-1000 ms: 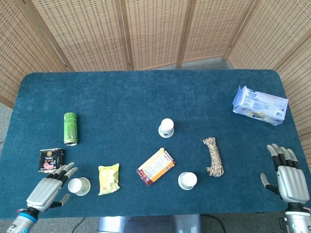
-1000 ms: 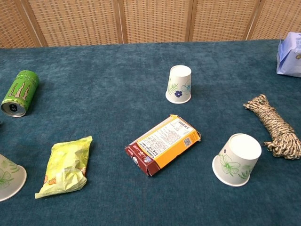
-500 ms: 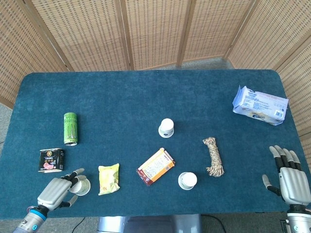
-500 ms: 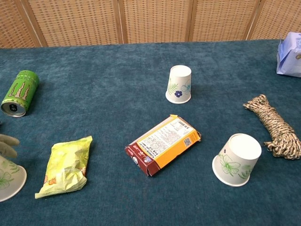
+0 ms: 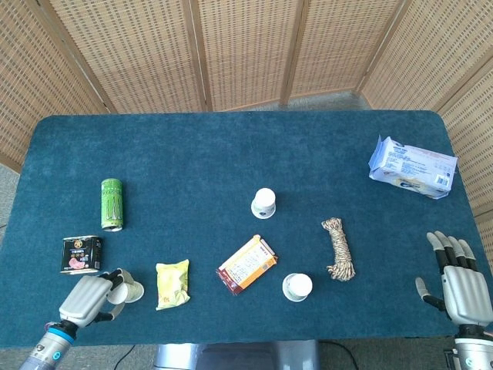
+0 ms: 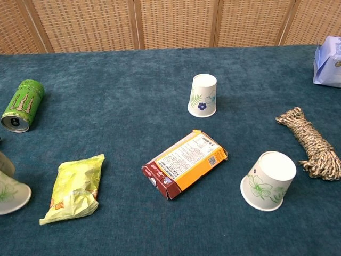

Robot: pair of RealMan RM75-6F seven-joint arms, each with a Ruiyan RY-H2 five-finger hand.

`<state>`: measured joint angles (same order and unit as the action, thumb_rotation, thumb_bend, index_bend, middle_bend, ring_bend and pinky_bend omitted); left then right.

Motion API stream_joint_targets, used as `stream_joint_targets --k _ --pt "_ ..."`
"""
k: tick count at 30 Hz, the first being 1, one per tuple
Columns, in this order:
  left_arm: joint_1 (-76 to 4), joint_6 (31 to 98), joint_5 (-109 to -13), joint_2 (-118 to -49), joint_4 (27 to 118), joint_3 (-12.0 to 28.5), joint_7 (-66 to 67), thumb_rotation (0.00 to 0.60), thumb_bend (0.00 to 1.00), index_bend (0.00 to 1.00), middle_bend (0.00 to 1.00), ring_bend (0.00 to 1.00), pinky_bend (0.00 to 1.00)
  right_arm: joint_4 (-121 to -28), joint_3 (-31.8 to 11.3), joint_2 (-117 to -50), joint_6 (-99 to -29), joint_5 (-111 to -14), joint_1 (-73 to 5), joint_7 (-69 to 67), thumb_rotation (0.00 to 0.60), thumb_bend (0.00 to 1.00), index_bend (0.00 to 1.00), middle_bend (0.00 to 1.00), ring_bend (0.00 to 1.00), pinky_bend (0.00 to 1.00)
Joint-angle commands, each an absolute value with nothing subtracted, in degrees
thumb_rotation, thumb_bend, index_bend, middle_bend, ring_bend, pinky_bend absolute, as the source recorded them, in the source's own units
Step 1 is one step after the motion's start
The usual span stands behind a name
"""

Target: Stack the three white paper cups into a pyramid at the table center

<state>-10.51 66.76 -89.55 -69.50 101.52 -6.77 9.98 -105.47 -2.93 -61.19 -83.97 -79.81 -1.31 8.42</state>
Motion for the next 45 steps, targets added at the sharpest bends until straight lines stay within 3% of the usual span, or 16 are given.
stream_joint_targets --k 1,6,11,21,28,35,45 --pt "-11.3 68.3 -90.3 -67.5 102.7 -5.4 8.2 0.600 0.46 0.42 0.30 0.42 0.60 -105.4 -3.0 -61.2 -83.7 -79.6 -1.4 8.3 0.600 0.41 0.00 0.00 0.00 0.00" --pt "-13.9 67.9 -89.9 -64.2 104.9 -2.6 5.2 0.600 0.46 0.40 0.28 0.41 0.60 -105.0 -3.0 -61.4 -82.9 -78.9 -1.6 7.9 0.600 0.41 0.00 0.00 0.00 0.00" --pt "-19.2 63.4 -87.0 -63.0 105.9 1.6 2.3 0.600 0.46 0.39 0.26 0.38 0.58 -104.7 -3.1 -61.2 -82.3 -78.4 -1.8 7.5 0.600 0.41 0.00 0.00 0.00 0.00" --pt "-31.0 51.4 -76.8 -70.7 101.6 8.7 4.7 0.600 0.46 0.34 0.23 0.34 0.52 -105.1 -2.8 -60.2 -82.7 -78.4 -1.2 7.0 0.600 0.41 0.00 0.00 0.00 0.00" --pt "-37.7 46.0 -70.5 -79.7 95.0 10.1 8.7 0.600 0.46 0.33 0.21 0.30 0.49 -105.1 -2.5 -59.9 -83.1 -78.1 -0.5 6.3 0.600 0.41 0.00 0.00 0.00 0.00" --pt "-41.1 45.8 -68.6 -86.3 89.8 10.8 10.0 0.600 0.45 0.34 0.21 0.29 0.48 -105.2 -2.3 -59.3 -83.7 -78.0 0.2 5.8 0.600 0.41 0.00 0.00 0.00 0.00" --pt "-44.6 45.1 -66.2 -90.4 86.6 11.4 11.1 0.600 0.45 0.31 0.18 0.24 0.43 -105.3 -2.1 -58.7 -84.8 -78.3 1.2 4.7 0.600 0.41 0.00 0.00 0.00 0.00"
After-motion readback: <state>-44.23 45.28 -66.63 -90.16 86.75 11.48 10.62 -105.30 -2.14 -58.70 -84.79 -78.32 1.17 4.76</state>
